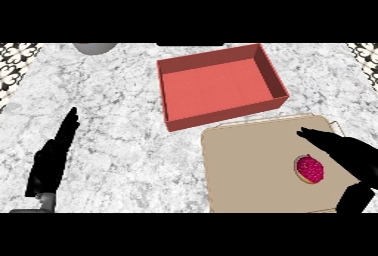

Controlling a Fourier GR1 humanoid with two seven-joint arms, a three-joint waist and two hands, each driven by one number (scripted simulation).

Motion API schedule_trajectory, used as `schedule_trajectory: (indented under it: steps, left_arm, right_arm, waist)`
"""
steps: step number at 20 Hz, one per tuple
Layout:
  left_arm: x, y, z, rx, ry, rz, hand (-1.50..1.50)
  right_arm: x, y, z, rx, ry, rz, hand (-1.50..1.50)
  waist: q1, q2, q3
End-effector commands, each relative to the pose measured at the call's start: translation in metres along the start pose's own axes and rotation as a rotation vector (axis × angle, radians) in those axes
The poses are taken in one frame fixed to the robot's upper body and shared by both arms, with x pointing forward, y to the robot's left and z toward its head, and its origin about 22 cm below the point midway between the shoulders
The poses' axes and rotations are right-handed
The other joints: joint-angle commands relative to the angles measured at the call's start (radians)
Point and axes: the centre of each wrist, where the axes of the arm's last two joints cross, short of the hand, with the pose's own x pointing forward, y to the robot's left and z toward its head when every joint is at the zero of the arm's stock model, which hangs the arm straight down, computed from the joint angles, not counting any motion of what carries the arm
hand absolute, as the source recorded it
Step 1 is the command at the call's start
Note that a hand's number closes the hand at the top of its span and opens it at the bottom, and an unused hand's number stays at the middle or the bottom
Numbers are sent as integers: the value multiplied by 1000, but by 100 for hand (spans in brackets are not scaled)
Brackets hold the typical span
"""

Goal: Pick the cupcake from the tray and place it in the cardboard box

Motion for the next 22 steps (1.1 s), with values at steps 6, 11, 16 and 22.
schedule_trajectory:
  steps: [6, 11, 16, 22]
  left_arm:
    - [2, -21, -4, -11, 11, -7, 0]
    - [-1, 14, -12, 2, 0, -6, 0]
    - [-10, 8, -5, -25, 5, 6, 0]
    - [-14, 3, 8, 4, -16, -6, 0]
  right_arm:
    - [2, 18, -8, -9, -2, 0, -150]
    - [-6, 29, -18, -3, -3, -9, -150]
    - [-5, 28, -11, -27, -10, -36, -150]
    - [-12, 41, -29, 2, -1, -6, -150]
  waist:
    - [-2, 0, 0]
    - [-1, 0, 0]
    - [-2, 0, 0]
    - [1, 0, 0]
